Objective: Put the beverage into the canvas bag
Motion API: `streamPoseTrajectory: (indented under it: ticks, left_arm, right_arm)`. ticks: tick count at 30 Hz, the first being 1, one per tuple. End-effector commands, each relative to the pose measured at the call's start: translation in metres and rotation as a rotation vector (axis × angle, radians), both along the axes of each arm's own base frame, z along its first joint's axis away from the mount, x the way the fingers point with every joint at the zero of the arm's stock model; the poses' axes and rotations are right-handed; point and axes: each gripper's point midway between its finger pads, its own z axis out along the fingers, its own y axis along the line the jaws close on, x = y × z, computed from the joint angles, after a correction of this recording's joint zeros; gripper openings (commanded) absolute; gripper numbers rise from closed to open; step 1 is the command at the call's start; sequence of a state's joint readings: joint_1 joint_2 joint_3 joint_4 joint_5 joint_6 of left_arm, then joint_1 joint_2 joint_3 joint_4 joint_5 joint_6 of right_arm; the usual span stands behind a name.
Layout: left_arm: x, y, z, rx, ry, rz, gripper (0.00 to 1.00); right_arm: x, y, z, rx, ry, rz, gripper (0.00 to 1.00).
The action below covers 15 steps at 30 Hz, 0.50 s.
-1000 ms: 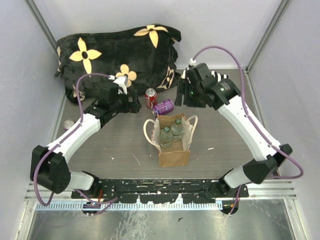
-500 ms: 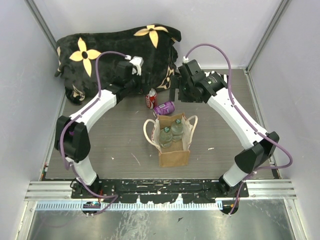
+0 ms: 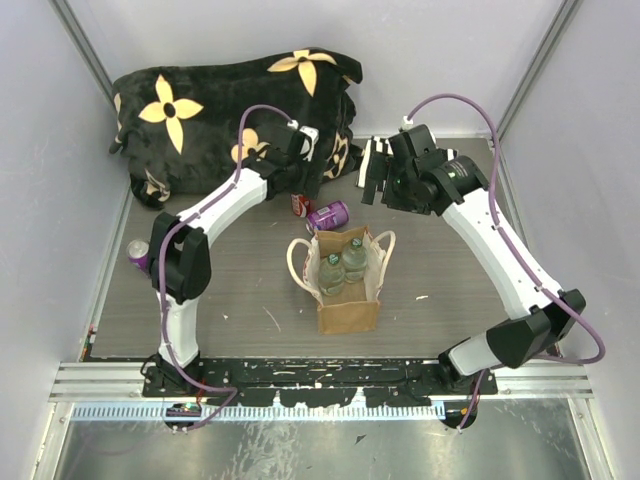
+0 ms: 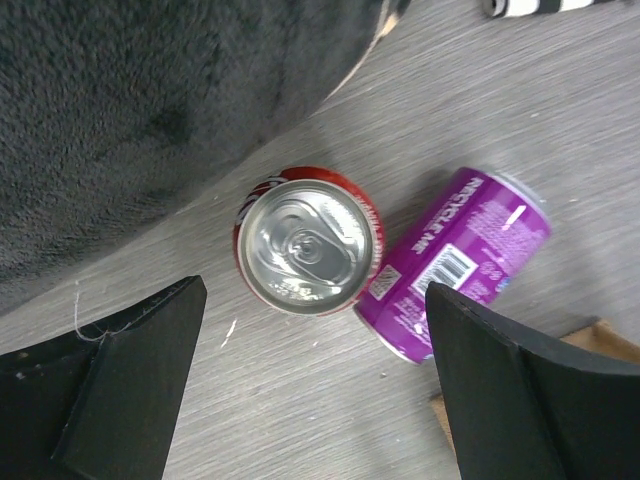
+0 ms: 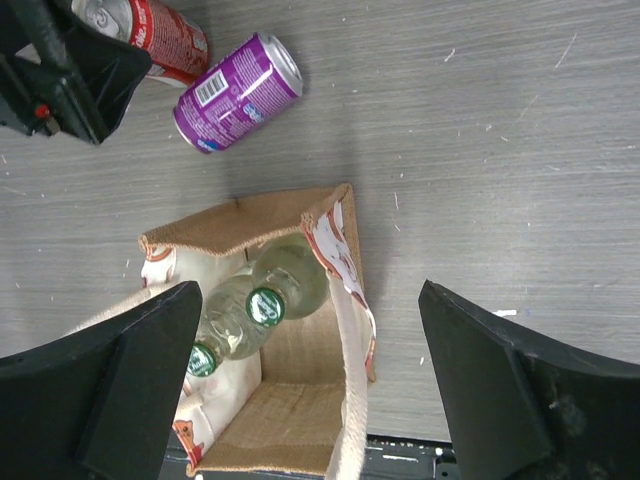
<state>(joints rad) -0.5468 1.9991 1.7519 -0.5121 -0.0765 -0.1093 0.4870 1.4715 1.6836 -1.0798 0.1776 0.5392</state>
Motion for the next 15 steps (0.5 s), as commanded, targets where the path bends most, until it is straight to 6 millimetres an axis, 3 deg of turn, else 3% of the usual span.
streamPoseTrajectory:
  ticks: [1,15]
  left_arm:
    - [0.009,0.018,-0.007,0.089,0.012,0.072,0.98]
    - [0.024,0.011,-0.03,0.115,0.029,0.07,0.98]
  right_arm:
    - [-0.012,-0.007,0.01,0.041,-0.029,-0.022,0.96]
    - [-0.022,-0.011,0.0,0.058,-0.01,-0.029,0.96]
